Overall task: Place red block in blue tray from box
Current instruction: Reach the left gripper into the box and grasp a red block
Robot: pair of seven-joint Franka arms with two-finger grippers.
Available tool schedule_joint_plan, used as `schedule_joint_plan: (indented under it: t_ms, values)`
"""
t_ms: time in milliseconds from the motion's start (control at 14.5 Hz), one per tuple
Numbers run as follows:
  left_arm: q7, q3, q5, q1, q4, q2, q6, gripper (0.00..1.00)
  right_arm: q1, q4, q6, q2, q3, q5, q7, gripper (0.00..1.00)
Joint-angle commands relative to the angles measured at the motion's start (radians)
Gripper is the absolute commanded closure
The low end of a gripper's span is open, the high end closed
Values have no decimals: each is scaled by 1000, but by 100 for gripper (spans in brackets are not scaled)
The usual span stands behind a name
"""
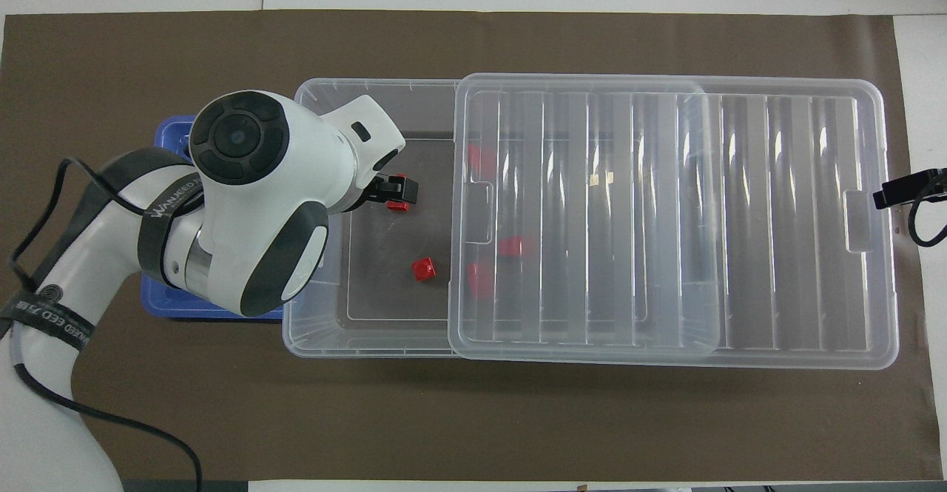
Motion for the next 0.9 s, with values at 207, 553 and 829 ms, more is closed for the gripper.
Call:
schedule_joint_plan:
  t_ms: [207, 553, 829]
  values:
    - [-47, 12, 30, -22, -27, 104, 139, 0, -6, 200, -239, 13, 75, 7, 96, 0]
    - [-42, 14, 44, -20, -43, 189, 247, 0, 7, 138, -304, -62, 107, -2, 203, 0]
    - [-32, 14, 91, -20, -89, 189, 288, 2, 7, 102, -245, -73, 104, -2, 197, 0]
